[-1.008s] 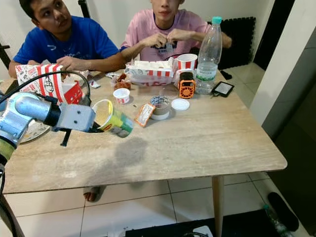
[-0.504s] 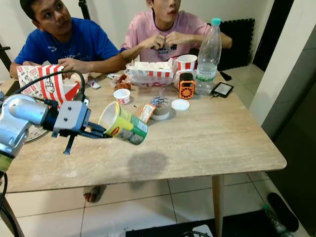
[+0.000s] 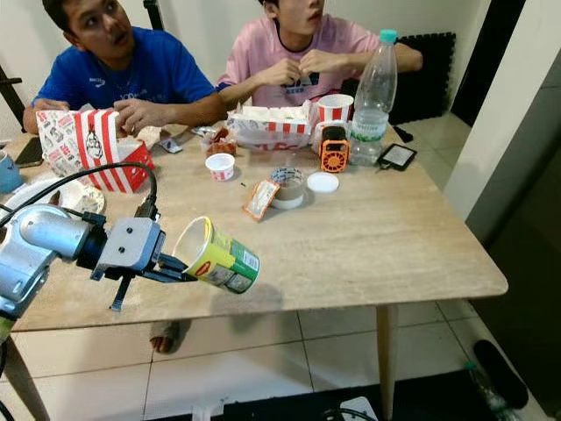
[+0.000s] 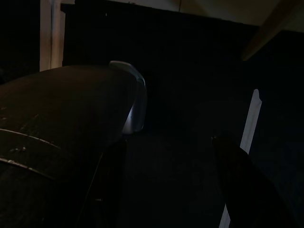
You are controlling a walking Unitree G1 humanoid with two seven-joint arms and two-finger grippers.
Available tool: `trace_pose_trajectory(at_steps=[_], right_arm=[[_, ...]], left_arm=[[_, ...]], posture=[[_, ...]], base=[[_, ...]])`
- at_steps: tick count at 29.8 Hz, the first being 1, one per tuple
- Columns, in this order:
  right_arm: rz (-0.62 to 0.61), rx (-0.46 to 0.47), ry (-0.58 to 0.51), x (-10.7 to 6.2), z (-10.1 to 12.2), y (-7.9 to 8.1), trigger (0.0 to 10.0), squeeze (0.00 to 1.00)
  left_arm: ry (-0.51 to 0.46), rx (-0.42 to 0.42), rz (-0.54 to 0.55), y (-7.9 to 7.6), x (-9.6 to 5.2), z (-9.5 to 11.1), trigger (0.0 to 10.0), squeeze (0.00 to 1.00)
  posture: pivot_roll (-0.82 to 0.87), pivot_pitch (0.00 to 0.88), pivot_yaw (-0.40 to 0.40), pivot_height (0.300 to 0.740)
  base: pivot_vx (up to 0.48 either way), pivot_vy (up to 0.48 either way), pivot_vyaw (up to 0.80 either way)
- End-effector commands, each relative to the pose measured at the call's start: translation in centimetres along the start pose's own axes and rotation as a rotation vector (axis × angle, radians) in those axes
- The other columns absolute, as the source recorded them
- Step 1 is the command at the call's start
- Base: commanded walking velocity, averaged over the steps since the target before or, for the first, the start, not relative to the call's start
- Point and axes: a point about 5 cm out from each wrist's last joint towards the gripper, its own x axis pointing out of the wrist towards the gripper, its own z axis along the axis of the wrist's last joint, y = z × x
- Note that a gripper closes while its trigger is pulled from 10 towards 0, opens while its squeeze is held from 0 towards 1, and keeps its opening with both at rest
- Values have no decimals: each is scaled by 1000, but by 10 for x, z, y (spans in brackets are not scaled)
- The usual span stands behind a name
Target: Restocking fridge
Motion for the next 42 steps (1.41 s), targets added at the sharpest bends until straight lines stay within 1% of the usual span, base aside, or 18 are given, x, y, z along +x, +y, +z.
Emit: trace_pose_trajectory(at_steps=[1,7,9,13,17,18,20,23,30,31,32,33,34,36,38,39,40,42], right_arm=[[38,2,10,1,-2,10,10000,0],[37,-2,11,1,-3,10,10000,0],[36,-6,13,1,-4,9,10000,0],[33,-9,15,1,-4,7,10000,0],[30,-12,16,0,-4,5,10000,0],[30,-12,16,0,-4,5,10000,0],[31,-12,16,0,-4,5,10000,0],[31,-12,15,0,-4,5,10000,0],[31,-10,15,1,-4,6,10000,0],[31,-11,16,1,-4,6,10000,0],[32,-12,16,1,-4,7,10000,0],[32,-12,16,1,-4,7,10000,0],[32,-12,16,1,-4,7,10000,0],[31,-12,16,1,-4,7,10000,0],[31,-12,16,1,-4,7,10000,0],[30,-12,14,1,-4,7,10000,0],[30,-12,14,1,-4,7,10000,0],[28,-11,13,1,-4,7,10000,0]], left_arm=[[51,-2,2,-4,-8,-2,10000,0],[51,-26,-3,-11,0,-6,10000,0],[48,-53,-8,-17,6,-10,10000,0],[57,-85,-4,-23,9,-17,10000,0],[72,-144,12,-30,14,-30,10000,0],[72,-144,12,-30,14,-30,10000,0],[104,-184,26,-35,18,-42,10000,0],[124,-208,37,-38,19,-49,10000,0],[228,-327,80,-55,33,-84,10000,0],[257,-364,110,-57,36,-93,10000,0],[315,-414,145,-65,41,-109,10000,0],[341,-428,151,-68,43,-115,10000,0],[354,-433,151,-71,44,-118,10000,0],[381,-474,188,-77,49,-128,10000,0],[388,-484,199,-79,50,-131,10000,0],[438,-538,240,-91,57,-144,10000,0],[454,-556,251,-95,59,-148,10000,0],[494,-628,264,-112,67,-158,10000,0]], posture=[[-49,0,73,740],[-46,0,69,740],[-43,0,66,740],[-40,0,63,740],[-37,0,61,740],[-37,0,61,740],[-38,0,63,740],[-39,0,62,740],[-39,0,60,740],[-39,0,59,740],[-41,0,58,740],[-41,0,58,740],[-41,0,58,740],[-41,0,59,740],[-41,0,59,740],[-38,0,61,740],[-38,0,61,740],[-38,0,61,740]], base=[[-270,0,0],[-289,0,0],[-289,0,0],[-294,0,0],[-295,0,0],[-296,0,0],[-296,0,0],[-296,0,0],[-124,0,0],[0,0,0],[0,0,0],[0,0,0],[0,0,0],[0,0,0],[0,0,0],[0,0,0],[0,0,0],[0,0,0]])
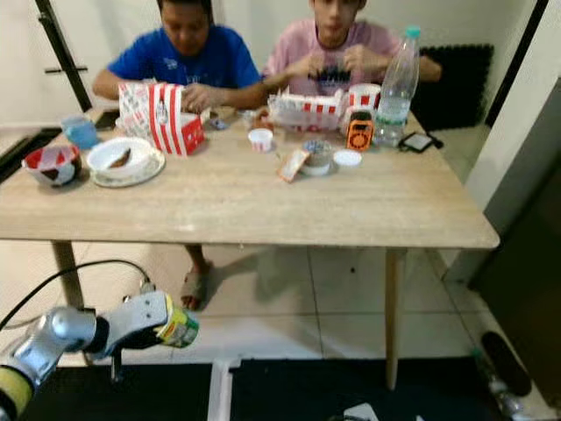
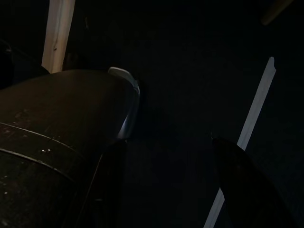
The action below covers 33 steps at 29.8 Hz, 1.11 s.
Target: Restocking fridge
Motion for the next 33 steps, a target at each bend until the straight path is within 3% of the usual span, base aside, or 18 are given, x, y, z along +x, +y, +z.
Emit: trace_pose_trajectory(at_steps=[1,5,7,8,11,14,15,21,25,33], right_arm=[[30,-5,-15,2,4,9,10000,0],[30,-5,-15,2,4,9,10000,0],[26,-8,-20,2,5,9,10000,0],[17,-11,-21,2,6,9,10000,0],[10,-16,-18,2,6,8,10000,0],[-32,-27,-1,1,3,1,10000,0],[-59,-27,7,0,1,-5,10000,0],[-94,-60,24,-3,-3,-17,10000,0],[-100,-70,25,-4,-2,-20,10000,0],[-100,-83,0,-3,6,-19,10000,0]], left_arm=[[37,-28,5,-7,6,-10,10000,0],[44,-33,8,-9,7,-12,10000,0],[164,-170,66,-38,20,-46,10000,0],[248,-288,89,-65,26,-71,10000,0],[263,-333,98,-73,27,-76,10000,0],[336,-489,211,-99,29,-96,10000,0],[386,-574,274,-116,29,-108,10000,0],[479,-711,349,-151,24,-128,10000,0],[503,-772,425,-161,22,-133,10000,0],[489,-905,534,-158,21,-134,10000,0]], posture=[[-38,0,61,740],[-38,0,61,740],[-39,0,57,740],[-36,0,56,740],[-36,0,56,740],[-33,0,58,740],[-35,0,58,740],[-43,0,42,740],[-42,0,30,740],[-30,0,24,740]], base=[[0,0,0],[0,0,0],[0,0,0],[0,0,0],[0,0,0],[0,0,-769],[0,0,-788],[0,0,-781],[0,0,-781],[0,0,-462]])
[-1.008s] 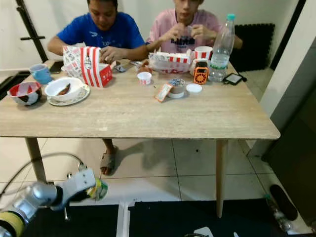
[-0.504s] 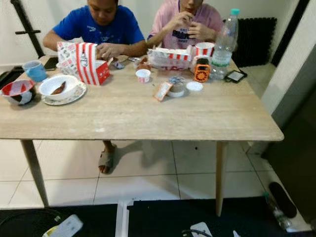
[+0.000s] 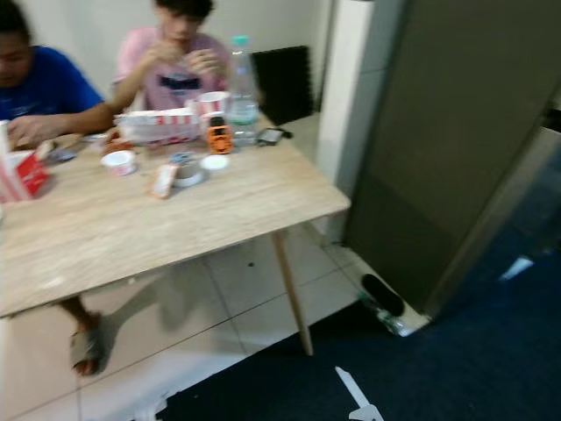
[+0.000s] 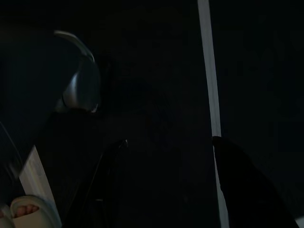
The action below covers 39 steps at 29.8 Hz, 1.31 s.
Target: Restocking fridge
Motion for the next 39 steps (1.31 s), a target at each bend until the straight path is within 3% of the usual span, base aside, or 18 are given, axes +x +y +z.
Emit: trace_pose_trajectory(at_steps=[1,9,18,39], right_arm=[[-3,-8,-48,0,15,1,10000,0],[6,10,-84,0,25,1,10000,0],[22,23,-93,0,27,3,10000,0],[26,25,-98,0,29,4,10000,0]], left_arm=[[16,-64,-22,-6,0,-7,10000,0],[-20,-145,-47,-9,1,7,10000,0],[-8,-129,-67,-18,1,5,10000,0],[-9,-118,-75,-20,1,6,10000,0]], posture=[[-29,0,22,740],[-30,0,19,740],[-35,0,21,740],[-33,0,20,740]], base=[[0,0,0],[0,-259,0],[0,-458,0],[0,-458,0]])
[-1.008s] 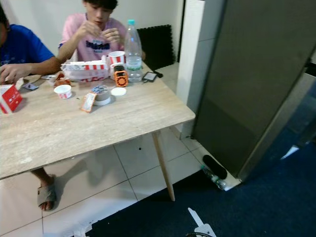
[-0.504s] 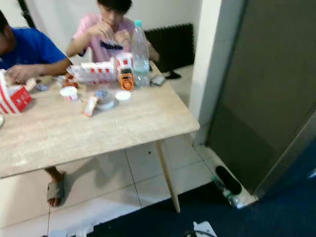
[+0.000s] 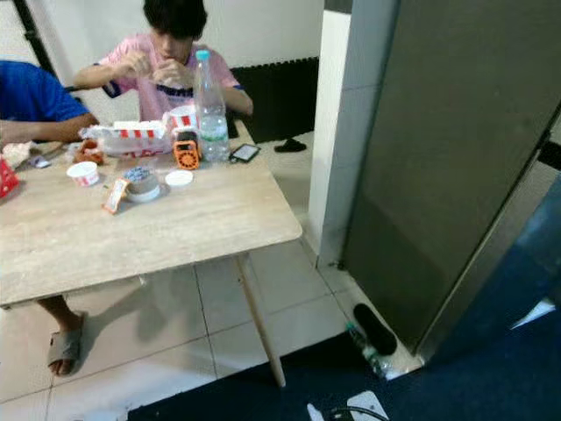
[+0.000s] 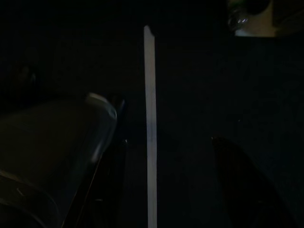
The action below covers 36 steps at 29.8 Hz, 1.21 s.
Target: Restocking fridge
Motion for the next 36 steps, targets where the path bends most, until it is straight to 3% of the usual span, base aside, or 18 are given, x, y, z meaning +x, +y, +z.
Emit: trace_pose_trajectory(at_steps=[1,36], right_arm=[[1,10,-12,0,3,1,10000,0],[-6,1,-8,0,0,-1,10000,0]], left_arm=[[-5,14,7,2,0,2,10000,0],[-1,50,-12,-2,0,2,10000,0]], posture=[[-33,0,20,740],[-35,0,23,740]], base=[[0,-458,0],[0,-458,0]])
